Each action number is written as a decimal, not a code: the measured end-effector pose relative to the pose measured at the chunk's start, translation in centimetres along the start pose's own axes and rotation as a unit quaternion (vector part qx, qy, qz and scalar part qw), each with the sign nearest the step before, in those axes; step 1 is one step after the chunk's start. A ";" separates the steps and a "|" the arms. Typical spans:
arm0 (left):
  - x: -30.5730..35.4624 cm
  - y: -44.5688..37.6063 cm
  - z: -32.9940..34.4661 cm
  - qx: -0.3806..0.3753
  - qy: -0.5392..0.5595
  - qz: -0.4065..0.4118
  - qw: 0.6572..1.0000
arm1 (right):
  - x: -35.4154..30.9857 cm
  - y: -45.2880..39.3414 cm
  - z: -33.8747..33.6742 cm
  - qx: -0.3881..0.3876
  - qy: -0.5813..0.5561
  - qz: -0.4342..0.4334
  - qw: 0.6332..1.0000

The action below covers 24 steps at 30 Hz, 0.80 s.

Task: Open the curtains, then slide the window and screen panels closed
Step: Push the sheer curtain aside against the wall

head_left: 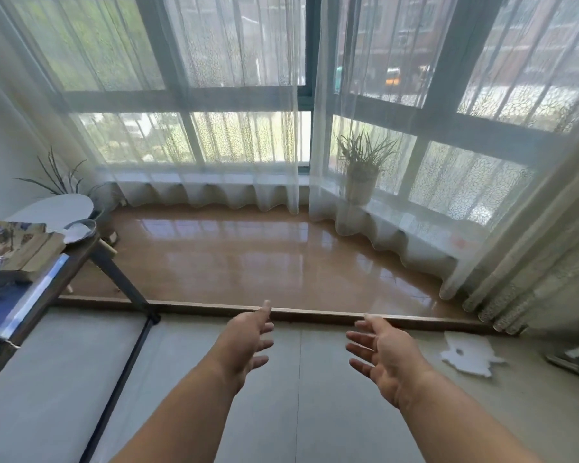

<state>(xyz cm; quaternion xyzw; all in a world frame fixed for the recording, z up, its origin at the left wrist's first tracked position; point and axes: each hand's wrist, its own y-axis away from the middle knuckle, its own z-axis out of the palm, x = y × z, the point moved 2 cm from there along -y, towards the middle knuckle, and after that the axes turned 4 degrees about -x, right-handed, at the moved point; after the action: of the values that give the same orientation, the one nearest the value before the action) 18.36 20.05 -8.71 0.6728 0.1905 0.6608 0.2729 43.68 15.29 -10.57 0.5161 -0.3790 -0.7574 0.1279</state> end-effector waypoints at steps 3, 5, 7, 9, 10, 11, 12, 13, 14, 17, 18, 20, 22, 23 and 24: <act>2.0 -2.7 1.9 0.024 0.024 0.001 0.999 | -2.7 -3.3 0.3 -0.008 0.004 0.026 1.000; 3.2 -4.1 2.4 0.036 0.032 0.006 0.999 | -4.4 -5.0 0.9 -0.011 0.000 0.025 1.000; 5.0 -6.0 2.7 0.043 0.032 0.010 0.999 | -6.4 -7.2 1.8 -0.013 -0.005 0.018 1.000; 7.0 -8.1 2.6 0.050 0.039 0.019 0.998 | -8.3 -9.4 3.0 -0.017 -0.014 0.013 1.000; 8.1 -9.6 2.5 0.052 0.047 0.025 0.997 | -9.3 -10.8 3.8 -0.018 -0.019 0.011 1.000; 9.2 -11.0 2.4 0.053 0.053 0.031 0.997 | -10.3 -12.2 4.6 -0.020 -0.024 0.011 0.999; 10.1 -12.1 2.2 0.052 0.058 0.033 0.996 | -11.1 -13.2 5.4 -0.021 -0.032 0.008 0.999; 11.2 -14.0 1.9 0.049 0.056 0.033 0.997 | -12.2 -14.8 6.5 -0.021 -0.037 0.003 0.999; 12.3 -16.2 1.5 0.047 0.056 0.037 0.997 | -13.5 -16.6 7.7 -0.019 -0.041 -0.003 0.999; 16.1 -21.9 0.1 0.042 0.065 0.044 0.996 | -17.1 -21.1 11.1 -0.008 -0.041 -0.014 0.999; 17.5 -23.9 -0.3 0.036 0.062 0.041 0.997 | -18.6 -22.4 12.3 -0.005 -0.040 -0.016 0.999; 21.2 -28.1 -1.4 0.027 0.046 0.041 0.998 | -22.2 -25.4 14.6 0.007 -0.041 -0.024 0.999; 25.4 -31.6 -2.2 0.018 0.029 0.068 0.997 | -26.3 -27.8 16.9 0.018 -0.045 -0.045 0.998; 27.2 -33.0 -2.4 0.016 0.025 0.086 0.996 | -28.0 -28.6 17.5 0.022 -0.049 -0.059 0.997; 29.1 -34.3 -2.6 0.014 0.025 0.101 0.994 | -29.7 -29.3 18.3 0.024 -0.052 -0.071 0.996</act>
<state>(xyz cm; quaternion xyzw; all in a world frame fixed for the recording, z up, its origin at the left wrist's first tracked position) 20.89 65.01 -7.19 0.6758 0.1376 0.6987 0.1902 46.30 60.68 -7.62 0.5047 -0.3657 -0.7809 0.0415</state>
